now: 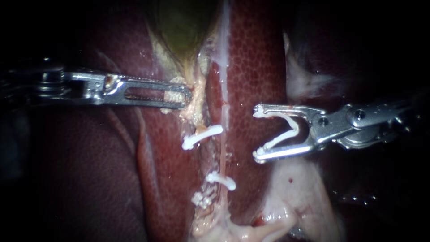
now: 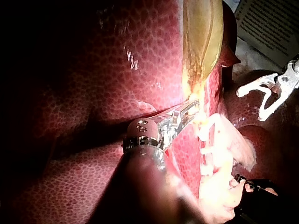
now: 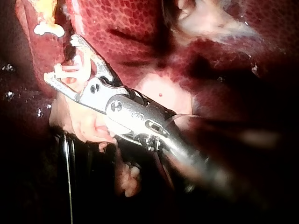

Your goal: Clipping second clip right tube

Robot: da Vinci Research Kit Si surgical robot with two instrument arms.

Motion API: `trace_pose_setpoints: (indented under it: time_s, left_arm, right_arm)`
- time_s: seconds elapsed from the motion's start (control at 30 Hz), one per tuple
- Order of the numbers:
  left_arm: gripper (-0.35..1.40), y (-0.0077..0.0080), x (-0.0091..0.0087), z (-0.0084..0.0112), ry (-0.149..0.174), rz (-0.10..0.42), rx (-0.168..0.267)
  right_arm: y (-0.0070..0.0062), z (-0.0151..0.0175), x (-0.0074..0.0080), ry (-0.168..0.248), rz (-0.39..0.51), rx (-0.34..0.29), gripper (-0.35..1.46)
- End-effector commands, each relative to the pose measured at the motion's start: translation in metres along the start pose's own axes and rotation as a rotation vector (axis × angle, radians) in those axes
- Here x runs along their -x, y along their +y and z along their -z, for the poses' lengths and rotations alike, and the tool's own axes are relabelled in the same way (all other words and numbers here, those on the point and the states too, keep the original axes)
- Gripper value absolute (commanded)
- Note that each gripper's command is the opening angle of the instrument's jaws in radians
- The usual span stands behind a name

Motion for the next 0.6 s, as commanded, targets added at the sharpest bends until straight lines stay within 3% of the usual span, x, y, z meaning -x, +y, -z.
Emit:
trace_pose_setpoints:
  time_s: [0.03, 0.2, 0.33, 0.6]
  left_arm:
    - [-0.35, 0.0, 0.0001, 0.0002, 0.001, 0.001, -0.001]
    - [-0.35, -0.0007, 0.0012, 0.0021, 0.005, 0.008, -0.003]
    - [-0.35, -0.0016, 0.003, 0.0049, -0.001, 0.019, 0.01]
    - [-0.35, -0.0027, 0.0066, 0.0106, -0.057, -0.003, 0.027]
  right_arm:
    - [0.0, 0.0, 0.0, 0.0, 0.0, 0.0, 0.6]
    - [0.0001, 0.0, 0.0001, 0.0, 0.0, 0.0, 0.6]
    - [0.0002, 0.0, 0.0001, 0.0, 0.0, 0.001, 0.6]
    - [0.0002, -0.0001, 0.0002, 0.0, 0.0, 0.001, 0.6]
